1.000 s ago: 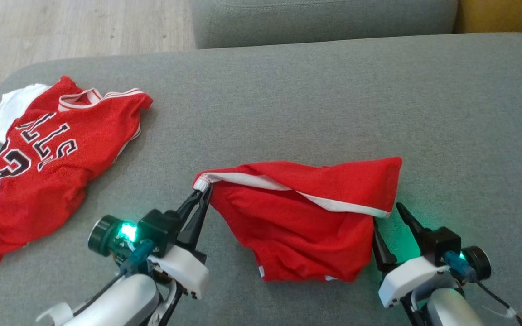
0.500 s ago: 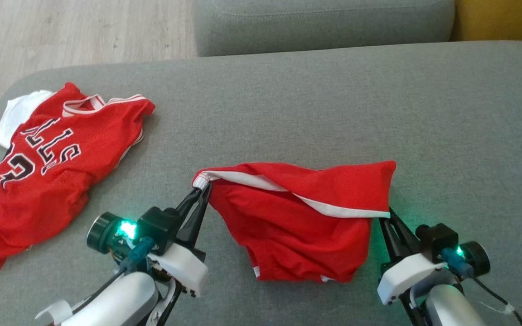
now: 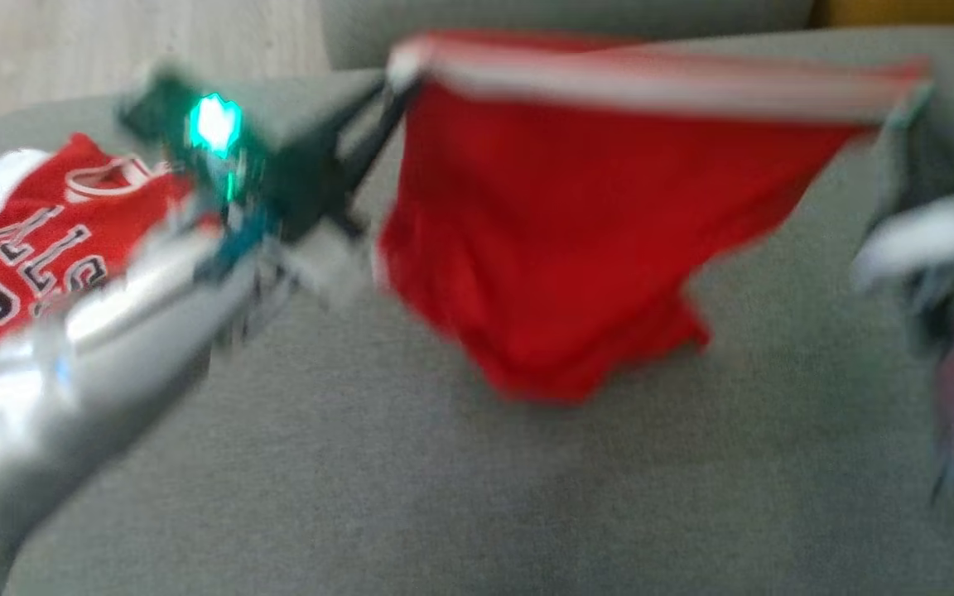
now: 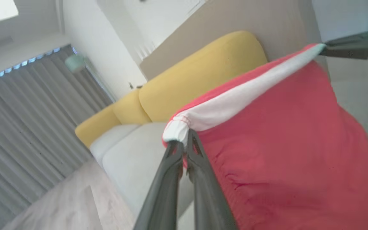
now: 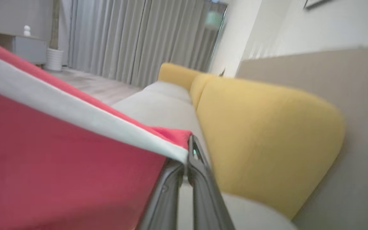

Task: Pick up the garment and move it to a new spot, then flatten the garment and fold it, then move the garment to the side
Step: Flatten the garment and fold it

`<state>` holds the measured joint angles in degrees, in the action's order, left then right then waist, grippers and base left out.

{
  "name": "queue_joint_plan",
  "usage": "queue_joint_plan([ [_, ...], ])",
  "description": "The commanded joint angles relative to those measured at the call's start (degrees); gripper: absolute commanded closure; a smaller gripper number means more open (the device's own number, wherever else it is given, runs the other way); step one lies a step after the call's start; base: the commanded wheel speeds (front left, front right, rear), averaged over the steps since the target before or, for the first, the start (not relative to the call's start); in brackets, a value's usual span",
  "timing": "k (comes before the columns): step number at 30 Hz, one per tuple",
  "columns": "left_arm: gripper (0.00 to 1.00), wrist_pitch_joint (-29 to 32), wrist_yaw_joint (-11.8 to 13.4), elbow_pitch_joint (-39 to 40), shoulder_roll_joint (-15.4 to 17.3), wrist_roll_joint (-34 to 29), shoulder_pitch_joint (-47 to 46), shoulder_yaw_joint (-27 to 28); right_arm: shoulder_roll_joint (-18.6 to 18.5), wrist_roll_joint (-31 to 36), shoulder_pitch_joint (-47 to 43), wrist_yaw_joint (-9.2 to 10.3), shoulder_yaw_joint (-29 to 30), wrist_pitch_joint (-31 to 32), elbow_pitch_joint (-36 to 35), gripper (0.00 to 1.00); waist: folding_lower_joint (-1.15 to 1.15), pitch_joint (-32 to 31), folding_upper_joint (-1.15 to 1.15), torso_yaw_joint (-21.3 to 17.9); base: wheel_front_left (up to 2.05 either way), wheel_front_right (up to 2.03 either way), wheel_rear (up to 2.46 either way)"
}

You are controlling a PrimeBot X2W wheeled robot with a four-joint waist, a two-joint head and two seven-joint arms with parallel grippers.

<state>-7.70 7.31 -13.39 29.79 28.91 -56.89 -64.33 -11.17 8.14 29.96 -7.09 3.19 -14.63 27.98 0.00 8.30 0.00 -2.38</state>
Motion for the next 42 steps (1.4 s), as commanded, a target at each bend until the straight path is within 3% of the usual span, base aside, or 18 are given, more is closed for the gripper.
queue_joint_plan([
  [1,1.0,-0.58,-0.32,0.44,0.69,-0.89,-3.82,3.32,-1.25,0.18,3.44,-0.4,-0.86,-0.3,-1.67,1.0,0.0,1.83,0.0,-1.29,0.0,0.0,0.0],
  [4,1.0,-5.16,-2.15,-8.12,-3.94,-6.49,-16.2,4.47,-7.09,0.99,17.7,-0.4,-0.09,0.21,0.13,1.0,0.0,5.1,0.0,-3.35,0.0,0.0,0.0],
  [7,1.0,-7.05,-0.95,-12.14,-6.66,-10.21,-22.89,6.51,-9.99,1.74,25.22,-0.4,0.49,0.14,-0.4,1.0,0.0,6.91,0.0,-5.0,0.0,0.0,0.0],
  [11,1.0,-7.27,-0.29,-8.53,-8.16,-12.97,-23.01,10.09,-11.7,2.48,26.88,-0.4,0.54,0.08,-1.45,1.0,0.0,7.93,0.0,-6.88,0.0,0.0,0.0],
  [15,1.0,-7.28,-0.98,-3.26,-7.76,-14.7,-13.71,11.15,-10.84,1.29,19.02,-0.4,-0.14,0.97,-2.56,1.0,0.0,8.55,0.0,-7.99,0.0,0.0,0.0],
  [20,1.0,-7.29,-0.45,1.14,-8.28,-15.13,6.09,10.15,-8.7,-0.33,3.76,-0.4,-0.31,1.78,-4.49,1.0,0.0,8.41,0.0,-8.99,0.0,0.0,0.0],
  [27,1.0,-7.3,-5.19,0.57,-9.65,-14.72,27.55,5.84,-6.54,0.09,-14.74,-0.4,5.17,3.94,-9.27,1.0,0.0,5.82,0.0,-9.71,0.0,0.0,0.0],
  [36,1.0,-7.3,-11.63,6.79,-8.51,-14.43,36.44,4.39,-5.29,-1.41,-35.31,-0.4,15.69,12.43,-29.33,1.0,0.0,3.82,0.0,-8.6,0.0,0.0,0.0],
  [39,1.0,-7.3,-12.53,8.08,-8.83,-13.11,35.66,5.3,-5.77,-2.24,-37.15,-0.4,17.43,16.18,-35.6,1.0,0.0,4.32,0.0,-7.97,0.0,0.0,0.0],
  [42,1.0,-7.3,-13.3,8.42,-10.6,-10.0,34.11,6.97,-7.82,-2.8,-34.86,-0.4,16.83,20.07,-37.41,1.0,0.0,5.26,0.0,-6.86,0.0,0.0,0.0],
])
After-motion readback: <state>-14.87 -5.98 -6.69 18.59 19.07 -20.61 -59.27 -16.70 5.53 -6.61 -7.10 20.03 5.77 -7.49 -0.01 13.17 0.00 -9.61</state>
